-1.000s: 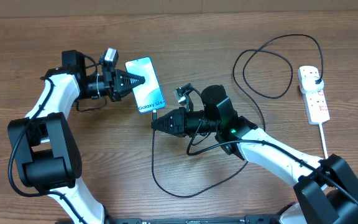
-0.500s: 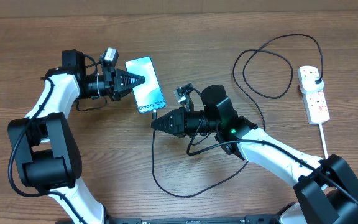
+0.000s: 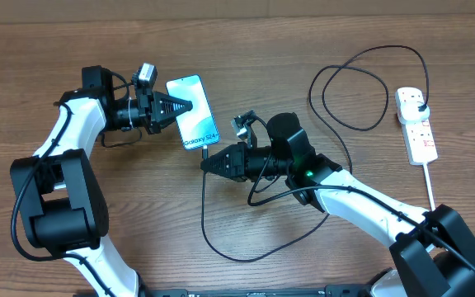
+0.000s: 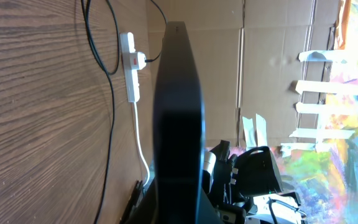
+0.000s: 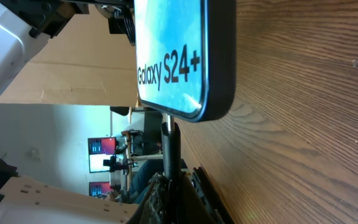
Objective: Plug charger to phone and switch on socket
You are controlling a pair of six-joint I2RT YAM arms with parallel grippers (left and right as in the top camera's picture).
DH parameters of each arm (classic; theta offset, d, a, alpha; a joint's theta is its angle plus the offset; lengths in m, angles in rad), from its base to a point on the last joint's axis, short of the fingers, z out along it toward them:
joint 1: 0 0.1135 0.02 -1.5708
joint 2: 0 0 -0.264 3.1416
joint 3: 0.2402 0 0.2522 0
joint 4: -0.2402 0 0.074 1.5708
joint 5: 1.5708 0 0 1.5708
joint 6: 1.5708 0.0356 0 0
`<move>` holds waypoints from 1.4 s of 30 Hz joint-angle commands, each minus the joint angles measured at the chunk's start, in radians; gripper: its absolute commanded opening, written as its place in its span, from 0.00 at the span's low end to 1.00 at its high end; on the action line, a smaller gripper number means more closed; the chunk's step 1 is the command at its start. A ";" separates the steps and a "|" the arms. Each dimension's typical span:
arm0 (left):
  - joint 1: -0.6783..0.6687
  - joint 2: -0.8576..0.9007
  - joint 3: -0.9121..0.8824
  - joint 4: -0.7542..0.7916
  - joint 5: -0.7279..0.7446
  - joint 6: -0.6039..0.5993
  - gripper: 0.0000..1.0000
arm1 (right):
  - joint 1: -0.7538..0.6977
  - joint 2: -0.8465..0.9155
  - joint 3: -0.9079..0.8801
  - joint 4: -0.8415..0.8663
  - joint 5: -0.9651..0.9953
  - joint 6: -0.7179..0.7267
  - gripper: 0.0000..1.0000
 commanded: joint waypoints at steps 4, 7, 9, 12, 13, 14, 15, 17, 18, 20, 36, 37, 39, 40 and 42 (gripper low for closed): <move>-0.010 -0.013 -0.001 0.004 0.062 -0.007 0.04 | -0.001 -0.015 -0.005 0.005 0.014 0.008 0.04; -0.010 -0.013 -0.001 0.004 0.062 -0.007 0.04 | 0.008 -0.015 -0.005 0.006 0.015 0.008 0.04; -0.010 -0.013 -0.001 0.004 0.062 -0.007 0.04 | 0.011 -0.015 -0.005 0.005 0.022 0.008 0.04; -0.010 -0.013 -0.001 0.004 0.062 -0.007 0.04 | 0.012 -0.015 -0.005 0.005 0.023 0.008 0.04; -0.010 -0.013 -0.001 0.004 0.062 -0.006 0.04 | 0.012 -0.015 -0.005 0.005 0.022 0.008 0.04; -0.010 -0.013 -0.001 0.004 0.062 -0.006 0.04 | 0.012 -0.015 -0.005 0.005 0.022 0.008 0.04; -0.010 -0.013 -0.001 0.004 0.062 -0.006 0.04 | 0.012 -0.015 -0.005 0.005 0.022 0.008 0.04; -0.010 -0.013 -0.001 0.004 0.062 -0.006 0.04 | 0.012 -0.015 -0.005 0.005 0.022 0.008 0.04; -0.010 -0.013 -0.001 0.004 0.062 -0.006 0.04 | 0.012 -0.015 -0.005 0.005 0.021 0.008 0.04; -0.010 -0.013 -0.001 0.004 0.062 -0.006 0.04 | 0.012 -0.015 -0.005 0.005 0.021 0.008 0.04; -0.010 -0.013 -0.001 0.007 0.062 -0.007 0.04 | 0.012 -0.015 -0.005 0.005 0.018 0.012 0.04; -0.010 -0.013 -0.001 0.007 0.062 -0.007 0.04 | 0.012 -0.015 -0.005 0.005 0.018 0.012 0.04; -0.010 -0.013 -0.001 0.007 0.062 -0.007 0.04 | 0.012 -0.015 -0.005 0.002 0.018 0.012 0.04; -0.010 -0.013 -0.001 0.007 0.062 -0.007 0.04 | 0.012 -0.015 -0.005 0.001 0.018 0.012 0.04; -0.010 -0.013 -0.001 0.007 0.062 -0.007 0.05 | 0.012 -0.015 -0.005 0.001 0.018 0.012 0.04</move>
